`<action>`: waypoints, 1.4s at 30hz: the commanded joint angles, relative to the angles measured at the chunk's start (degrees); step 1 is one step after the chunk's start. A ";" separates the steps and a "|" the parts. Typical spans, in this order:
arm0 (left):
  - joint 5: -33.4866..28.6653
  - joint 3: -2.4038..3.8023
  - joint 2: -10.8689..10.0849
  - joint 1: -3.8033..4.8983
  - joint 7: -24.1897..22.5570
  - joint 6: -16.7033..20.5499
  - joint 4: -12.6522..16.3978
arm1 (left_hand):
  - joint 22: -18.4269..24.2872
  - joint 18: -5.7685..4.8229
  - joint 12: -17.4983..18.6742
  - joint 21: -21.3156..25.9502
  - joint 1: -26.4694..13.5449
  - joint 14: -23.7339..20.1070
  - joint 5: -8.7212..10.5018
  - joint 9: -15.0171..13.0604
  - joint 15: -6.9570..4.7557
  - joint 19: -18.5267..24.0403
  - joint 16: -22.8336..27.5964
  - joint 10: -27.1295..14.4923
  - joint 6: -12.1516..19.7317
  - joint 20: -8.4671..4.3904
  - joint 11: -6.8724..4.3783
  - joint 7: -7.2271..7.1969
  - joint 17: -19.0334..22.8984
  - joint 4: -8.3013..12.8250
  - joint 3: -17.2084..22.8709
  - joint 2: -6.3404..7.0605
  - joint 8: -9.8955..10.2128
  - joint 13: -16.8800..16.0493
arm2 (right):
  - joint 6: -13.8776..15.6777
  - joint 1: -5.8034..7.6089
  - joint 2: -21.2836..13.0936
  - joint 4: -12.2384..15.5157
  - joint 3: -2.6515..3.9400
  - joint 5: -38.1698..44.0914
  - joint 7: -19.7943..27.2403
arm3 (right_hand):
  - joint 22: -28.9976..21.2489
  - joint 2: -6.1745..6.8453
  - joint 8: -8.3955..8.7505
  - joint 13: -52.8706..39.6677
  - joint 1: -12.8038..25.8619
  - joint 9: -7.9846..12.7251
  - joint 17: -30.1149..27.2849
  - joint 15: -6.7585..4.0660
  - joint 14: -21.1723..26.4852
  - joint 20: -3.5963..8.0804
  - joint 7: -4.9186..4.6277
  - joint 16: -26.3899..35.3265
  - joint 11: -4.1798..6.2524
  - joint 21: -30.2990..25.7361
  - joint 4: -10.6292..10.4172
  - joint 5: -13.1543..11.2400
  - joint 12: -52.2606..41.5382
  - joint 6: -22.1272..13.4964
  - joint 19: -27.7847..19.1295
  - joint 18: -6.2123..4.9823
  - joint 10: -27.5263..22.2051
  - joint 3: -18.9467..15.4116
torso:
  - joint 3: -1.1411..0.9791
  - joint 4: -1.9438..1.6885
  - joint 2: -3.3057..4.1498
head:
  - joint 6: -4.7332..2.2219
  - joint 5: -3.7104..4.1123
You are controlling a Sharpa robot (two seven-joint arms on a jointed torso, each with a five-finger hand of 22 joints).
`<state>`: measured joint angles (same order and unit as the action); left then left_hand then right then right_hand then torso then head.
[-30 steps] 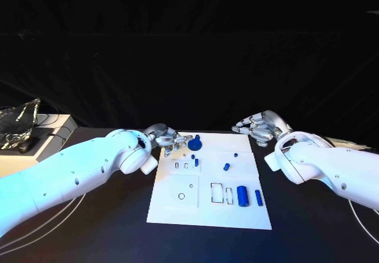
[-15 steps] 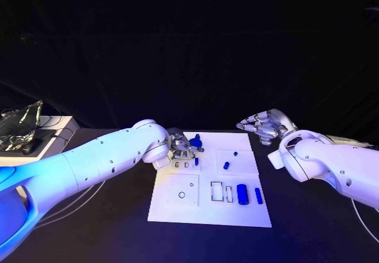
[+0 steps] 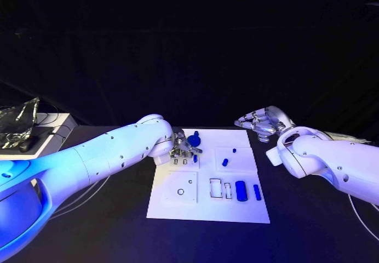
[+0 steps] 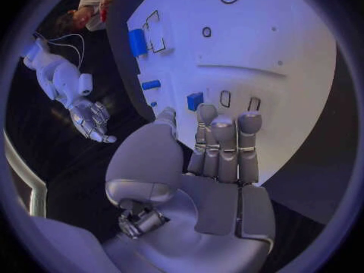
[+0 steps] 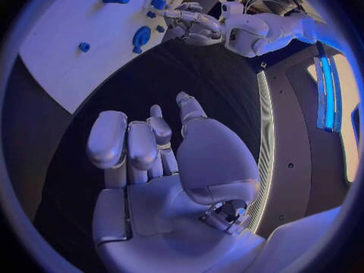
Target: Assemble the parts on the task board
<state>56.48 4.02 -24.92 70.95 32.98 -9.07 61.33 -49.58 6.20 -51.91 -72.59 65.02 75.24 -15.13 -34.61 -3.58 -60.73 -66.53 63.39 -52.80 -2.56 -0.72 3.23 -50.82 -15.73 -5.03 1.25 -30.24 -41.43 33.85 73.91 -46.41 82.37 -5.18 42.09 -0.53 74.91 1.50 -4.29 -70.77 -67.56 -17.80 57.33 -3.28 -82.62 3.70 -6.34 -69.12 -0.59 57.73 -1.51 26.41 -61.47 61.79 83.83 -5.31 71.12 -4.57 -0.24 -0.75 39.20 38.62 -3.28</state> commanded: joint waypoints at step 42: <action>-1.54 -1.65 2.31 0.29 -1.02 -1.78 -2.75 | -0.90 0.47 -0.02 2.40 1.13 -1.26 -0.03 -1.81 0.29 0.96 0.01 -0.92 0.30 0.47 0.24 0.16 1.00 1.96 0.94 -0.55 0.03 0.24 | -1.35 0.07 0.24 0.01 0.04 1.48 -0.77 | 7.83 -0.20 0.29 -0.03 0.47 -0.06 -0.08 -0.08 0.03 0.42 0.07 -0.16 -0.08 -0.39 -0.09 0.41 0.35 -0.37 3.92 -0.24 -0.10 -0.23 | 0.21 -0.21 0.09 | 0.67 0.89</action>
<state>55.96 2.36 -22.77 71.11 33.19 -11.50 58.57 -50.55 6.19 -51.91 -70.55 65.78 74.40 -15.13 -36.36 -3.18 -60.29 -66.67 62.75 -52.72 -2.15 -0.50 3.30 -49.86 -13.98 -3.94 0.89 -30.24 -41.24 33.25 73.97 -46.22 82.35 -5.18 42.87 -1.43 74.94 1.51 -4.29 -70.74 -67.56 -17.76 57.33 -3.27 -82.62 3.70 -6.24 -69.12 -0.80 57.73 -1.51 26.62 -61.46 61.70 83.83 -5.30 71.31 -4.57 -0.01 -0.95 39.27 39.36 -2.39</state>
